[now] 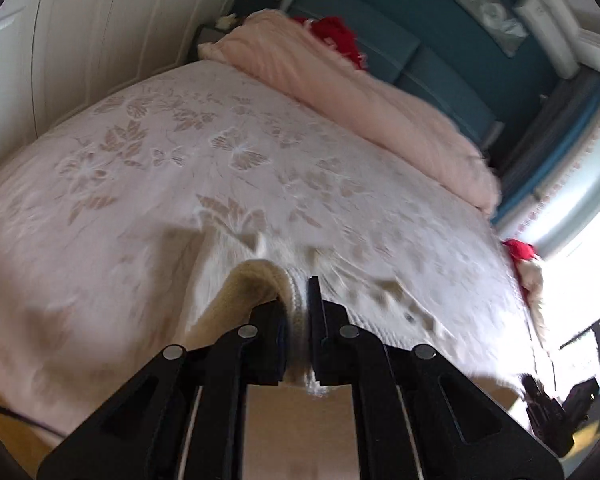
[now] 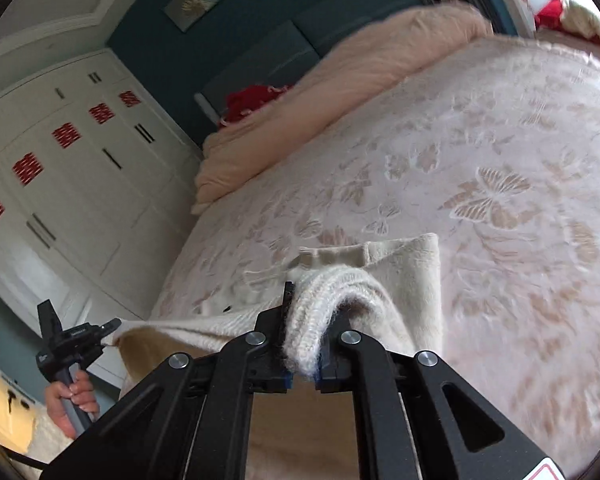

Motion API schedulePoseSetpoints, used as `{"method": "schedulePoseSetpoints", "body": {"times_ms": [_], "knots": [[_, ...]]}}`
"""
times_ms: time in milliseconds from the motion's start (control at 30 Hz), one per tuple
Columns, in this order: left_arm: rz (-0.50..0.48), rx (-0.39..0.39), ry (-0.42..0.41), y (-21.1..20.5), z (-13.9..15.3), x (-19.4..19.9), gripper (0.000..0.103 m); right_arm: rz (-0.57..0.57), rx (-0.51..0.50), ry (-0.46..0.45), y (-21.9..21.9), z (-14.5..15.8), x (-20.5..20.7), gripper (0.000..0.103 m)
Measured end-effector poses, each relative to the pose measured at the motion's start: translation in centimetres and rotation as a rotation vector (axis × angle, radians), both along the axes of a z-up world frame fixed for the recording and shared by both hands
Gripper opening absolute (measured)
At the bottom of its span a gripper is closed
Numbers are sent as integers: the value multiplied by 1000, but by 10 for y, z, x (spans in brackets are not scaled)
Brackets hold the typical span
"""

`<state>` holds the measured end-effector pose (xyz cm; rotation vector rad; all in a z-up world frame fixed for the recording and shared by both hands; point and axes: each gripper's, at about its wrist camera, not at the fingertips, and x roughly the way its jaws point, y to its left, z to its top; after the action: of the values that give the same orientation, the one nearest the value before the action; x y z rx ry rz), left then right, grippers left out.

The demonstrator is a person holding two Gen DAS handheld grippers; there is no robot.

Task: Fold small clothes

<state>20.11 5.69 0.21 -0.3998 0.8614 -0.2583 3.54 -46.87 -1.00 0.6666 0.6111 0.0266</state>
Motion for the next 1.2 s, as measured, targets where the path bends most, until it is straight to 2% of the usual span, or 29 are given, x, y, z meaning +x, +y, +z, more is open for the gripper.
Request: {"method": "schedulePoseSetpoints", "body": {"times_ms": [100, 200, 267, 300, 333, 367, 400, 433, 500, 600, 667, 833, 867, 900, 933, 967, 1000, 1033, 1100, 1133, 1200], "knots": [[47, 38, 22, -13, -41, 50, 11, -35, 60, 87, -19, -46, 59, 11], [87, 57, 71, -22, -83, 83, 17, -63, 55, 145, -27, -78, 89, 16], [104, 61, 103, -22, -101, 96, 24, -72, 85, 136, -35, -86, 94, 19], [107, 75, 89, -20, -102, 95, 28, -76, 95, 101, -38, -83, 91, 23], [109, 89, 49, -17, -99, 93, 39, -80, 93, 66, -40, -78, 85, 27], [121, 106, -3, -10, -92, 87, 52, -81, 83, 40, -40, -74, 82, 45], [131, 109, -29, -5, -87, 82, 57, -104, 46, 11, -40, -67, 72, 64], [133, 104, -52, 1, -84, 77, 64, -137, 3, -8, -39, -60, 63, 68], [119, 95, -59, 16, -81, 66, 67, -148, -60, -45, -39, -52, 45, 71], [71, 103, -23, 25, -86, 55, 69, -108, -122, 51, -38, -63, 42, 72], [49, 141, 1, 18, -91, 58, 70, -83, -172, 114, -32, -74, 50, 71], [-64, 147, 108, -15, -115, 85, 79, -39, -180, 227, -27, -101, 82, 71], [-110, 130, 143, -24, -123, 92, 79, -23, -171, 259, -26, -108, 91, 67], [-121, 138, 155, -28, -127, 95, 78, -16, -168, 275, -27, -113, 96, 41], [-131, 164, 157, -34, -129, 97, 68, -8, -167, 279, -25, -114, 99, 21], [-143, 214, 138, -40, -127, 97, 42, -6, -163, 285, -25, -112, 101, 10], [-148, 240, 128, -43, -122, 98, 30, -14, -144, 264, -26, -105, 99, 9], [-139, 233, 119, -41, -115, 100, 12, -22, -125, 218, -28, -93, 94, 9], [-81, 110, 85, -24, -94, 102, 9, -27, -142, 129, -28, -66, 86, 8], [-54, 75, 65, -18, -84, 103, 9, -31, -152, 94, -26, -55, 84, 7], [-6, 85, 33, -13, -73, 109, 8, -43, -152, 44, -30, -46, 86, 7]]}}
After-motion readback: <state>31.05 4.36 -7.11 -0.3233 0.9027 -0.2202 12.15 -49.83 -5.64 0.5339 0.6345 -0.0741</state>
